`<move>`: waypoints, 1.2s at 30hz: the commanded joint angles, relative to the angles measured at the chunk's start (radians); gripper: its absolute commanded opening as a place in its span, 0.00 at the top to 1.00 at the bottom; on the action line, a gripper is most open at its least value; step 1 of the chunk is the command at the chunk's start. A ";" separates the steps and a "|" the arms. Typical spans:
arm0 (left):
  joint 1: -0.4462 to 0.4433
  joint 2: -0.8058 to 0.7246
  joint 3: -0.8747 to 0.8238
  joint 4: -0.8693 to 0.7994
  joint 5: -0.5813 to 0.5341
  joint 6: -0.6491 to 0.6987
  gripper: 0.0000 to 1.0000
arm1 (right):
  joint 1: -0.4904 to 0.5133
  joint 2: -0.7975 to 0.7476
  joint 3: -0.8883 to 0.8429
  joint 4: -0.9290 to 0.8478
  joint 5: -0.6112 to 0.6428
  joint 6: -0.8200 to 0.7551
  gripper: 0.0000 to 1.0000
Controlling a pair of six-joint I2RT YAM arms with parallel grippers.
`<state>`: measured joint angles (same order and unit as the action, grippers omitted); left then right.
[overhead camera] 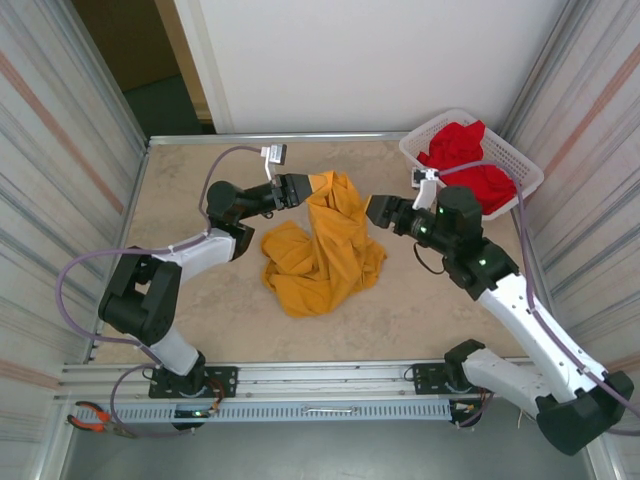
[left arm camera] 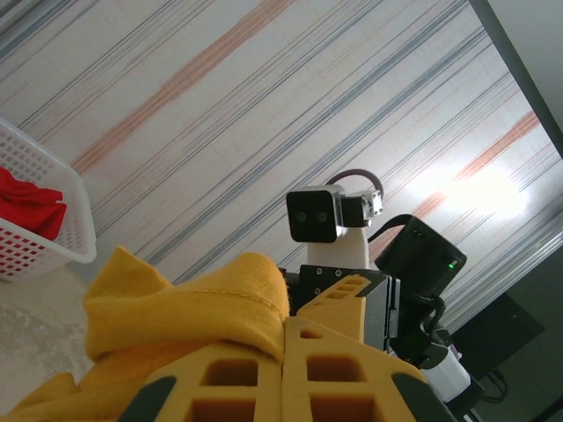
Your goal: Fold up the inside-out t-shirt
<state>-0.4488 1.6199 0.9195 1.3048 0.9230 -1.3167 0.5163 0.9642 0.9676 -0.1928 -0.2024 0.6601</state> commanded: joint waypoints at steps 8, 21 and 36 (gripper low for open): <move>-0.017 -0.070 0.002 -0.055 -0.001 0.065 1.00 | 0.096 0.214 0.140 -0.031 0.192 -0.039 0.53; 0.022 -0.096 -0.046 -0.114 -0.096 0.070 0.86 | 0.024 0.223 0.161 0.029 -0.066 -0.093 1.00; -0.016 -0.496 -0.219 -0.812 -0.480 0.418 0.40 | -0.050 0.145 0.030 0.335 -0.382 0.075 1.00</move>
<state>-0.4065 1.2495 0.7033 0.6987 0.5797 -1.0672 0.4706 1.1015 1.0080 0.0814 -0.5365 0.6945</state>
